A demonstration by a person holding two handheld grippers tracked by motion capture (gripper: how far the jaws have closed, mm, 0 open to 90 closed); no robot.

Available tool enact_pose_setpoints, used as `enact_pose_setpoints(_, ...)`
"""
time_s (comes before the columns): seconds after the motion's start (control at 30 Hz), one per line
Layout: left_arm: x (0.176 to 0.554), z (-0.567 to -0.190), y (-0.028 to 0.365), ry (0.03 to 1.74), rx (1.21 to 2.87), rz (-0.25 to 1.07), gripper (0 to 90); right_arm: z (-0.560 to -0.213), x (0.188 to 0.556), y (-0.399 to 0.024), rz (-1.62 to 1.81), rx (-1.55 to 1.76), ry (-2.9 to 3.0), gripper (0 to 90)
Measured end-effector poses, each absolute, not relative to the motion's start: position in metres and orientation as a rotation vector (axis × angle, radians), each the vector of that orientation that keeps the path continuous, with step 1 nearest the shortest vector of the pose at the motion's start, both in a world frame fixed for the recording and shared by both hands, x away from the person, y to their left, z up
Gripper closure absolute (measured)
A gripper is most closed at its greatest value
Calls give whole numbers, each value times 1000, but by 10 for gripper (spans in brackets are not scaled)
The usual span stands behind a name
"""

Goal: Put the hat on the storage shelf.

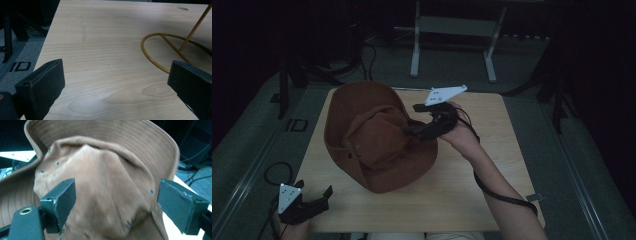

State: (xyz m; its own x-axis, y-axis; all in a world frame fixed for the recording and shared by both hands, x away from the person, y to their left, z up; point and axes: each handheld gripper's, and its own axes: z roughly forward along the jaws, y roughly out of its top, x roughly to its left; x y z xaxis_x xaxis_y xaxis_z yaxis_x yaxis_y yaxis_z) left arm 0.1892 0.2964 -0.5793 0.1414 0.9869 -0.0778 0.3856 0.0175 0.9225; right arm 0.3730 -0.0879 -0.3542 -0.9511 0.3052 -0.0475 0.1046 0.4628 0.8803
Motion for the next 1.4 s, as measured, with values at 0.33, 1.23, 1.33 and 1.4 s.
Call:
enact_pose_setpoints(0.33, 190, -581, 293, 1382, 1540, 840, 16, -380, 372, -147, 1485, 481, 2467, 152)
enact_pose_setpoints(1.23, 192, -584, 289, 1377, 1574, 832, 16, -508, 345, -257, 1422, 743, 2388, 142)
enact_pose_setpoints(1.33, 192, -584, 289, 1377, 1577, 832, 17, -524, 336, -268, 1424, 757, 2375, 138)
enact_pose_setpoints(1.4, 193, -584, 289, 1379, 1577, 831, 16, -533, 330, -275, 1408, 775, 2368, 138)
